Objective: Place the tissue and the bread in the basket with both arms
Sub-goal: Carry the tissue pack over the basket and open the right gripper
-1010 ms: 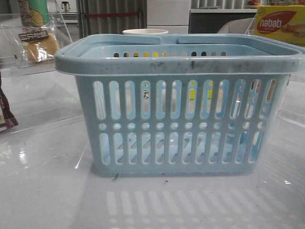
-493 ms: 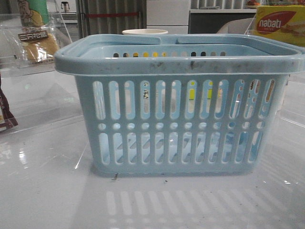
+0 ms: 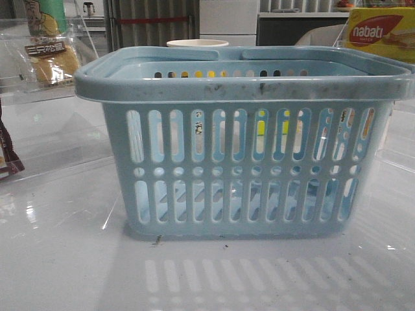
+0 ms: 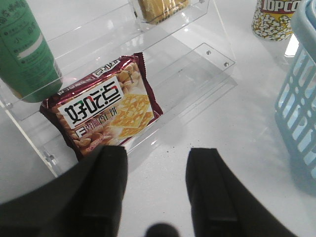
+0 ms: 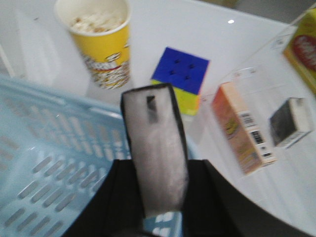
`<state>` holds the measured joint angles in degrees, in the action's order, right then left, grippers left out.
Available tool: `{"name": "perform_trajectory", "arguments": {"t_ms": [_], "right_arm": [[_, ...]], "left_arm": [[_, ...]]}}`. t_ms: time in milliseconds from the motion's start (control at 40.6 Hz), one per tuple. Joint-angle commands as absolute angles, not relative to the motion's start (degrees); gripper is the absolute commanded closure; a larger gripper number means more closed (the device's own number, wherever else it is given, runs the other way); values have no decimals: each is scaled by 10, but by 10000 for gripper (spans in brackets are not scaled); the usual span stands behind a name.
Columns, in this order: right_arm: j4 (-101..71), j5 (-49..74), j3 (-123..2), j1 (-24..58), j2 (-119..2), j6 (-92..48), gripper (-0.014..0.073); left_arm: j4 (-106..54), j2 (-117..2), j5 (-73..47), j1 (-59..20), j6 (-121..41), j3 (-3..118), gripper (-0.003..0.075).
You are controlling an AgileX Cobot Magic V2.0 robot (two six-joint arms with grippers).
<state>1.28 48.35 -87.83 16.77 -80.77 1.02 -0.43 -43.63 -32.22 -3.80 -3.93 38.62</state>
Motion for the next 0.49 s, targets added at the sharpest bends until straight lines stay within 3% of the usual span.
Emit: {"name": "perform_trajectory", "arguments": {"t_ms": [0,345,468], "right_arm": [[-18,463,-874,205,-788,8,377],[-93,441,-807,229,-855,4,372],[-92,431,-807,229,-890,0,271]], "left_arm": [[-10,-436,-275,-42,-38,402,372],[-19,-436,-275,-42,-38,402,372],[-33,-436,-275,-42,-38,402,372]]}}
